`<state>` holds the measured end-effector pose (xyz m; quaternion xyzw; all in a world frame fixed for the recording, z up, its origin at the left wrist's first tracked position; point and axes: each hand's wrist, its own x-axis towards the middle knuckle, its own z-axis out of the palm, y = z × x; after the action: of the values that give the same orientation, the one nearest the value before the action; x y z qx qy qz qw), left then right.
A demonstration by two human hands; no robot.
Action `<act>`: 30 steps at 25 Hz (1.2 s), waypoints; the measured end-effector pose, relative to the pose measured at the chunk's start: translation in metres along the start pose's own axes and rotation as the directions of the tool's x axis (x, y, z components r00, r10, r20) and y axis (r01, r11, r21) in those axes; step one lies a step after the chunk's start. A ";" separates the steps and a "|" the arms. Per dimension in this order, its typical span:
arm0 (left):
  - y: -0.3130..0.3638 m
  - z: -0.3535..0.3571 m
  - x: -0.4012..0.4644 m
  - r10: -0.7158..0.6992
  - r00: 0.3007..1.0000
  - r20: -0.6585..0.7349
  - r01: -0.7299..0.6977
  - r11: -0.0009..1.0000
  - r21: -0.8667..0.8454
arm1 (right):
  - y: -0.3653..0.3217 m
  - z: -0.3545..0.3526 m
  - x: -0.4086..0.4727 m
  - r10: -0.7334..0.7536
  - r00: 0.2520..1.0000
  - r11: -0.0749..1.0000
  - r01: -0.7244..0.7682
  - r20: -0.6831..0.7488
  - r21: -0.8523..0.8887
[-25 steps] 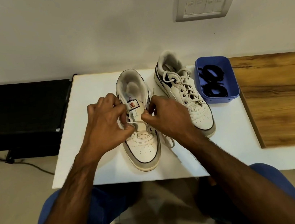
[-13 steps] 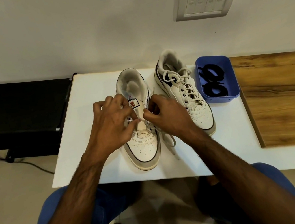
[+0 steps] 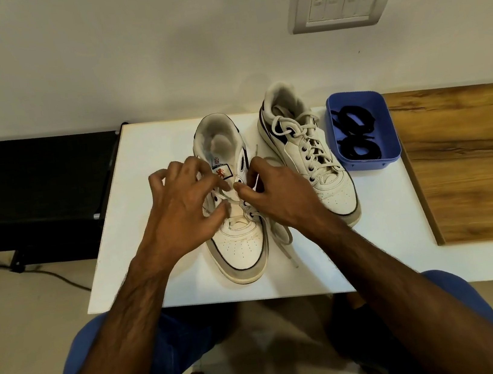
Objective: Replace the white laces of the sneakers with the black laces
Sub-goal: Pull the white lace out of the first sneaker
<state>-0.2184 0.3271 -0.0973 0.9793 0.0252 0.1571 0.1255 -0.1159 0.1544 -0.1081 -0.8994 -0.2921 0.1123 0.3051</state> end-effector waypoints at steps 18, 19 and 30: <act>0.008 0.002 0.001 0.018 1.000 0.001 -0.018 1.000 0.007 | 0.010 -0.010 0.007 0.020 0.988 0.947 -0.068 0.152 0.314; 0.012 0.007 0.002 0.055 0.997 0.047 -0.057 0.998 0.031 | 0.011 -0.011 0.007 0.019 0.988 0.944 -0.069 0.154 0.323; -0.013 -0.014 0.000 -0.480 0.819 -0.315 0.493 0.869 -0.041 | 0.011 -0.014 0.007 0.010 0.986 0.948 -0.061 0.165 0.313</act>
<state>-0.2224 0.3425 -0.0877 0.9048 0.2971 0.2735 0.1347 -0.0997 0.1450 -0.1037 -0.8319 -0.2777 0.2355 0.4188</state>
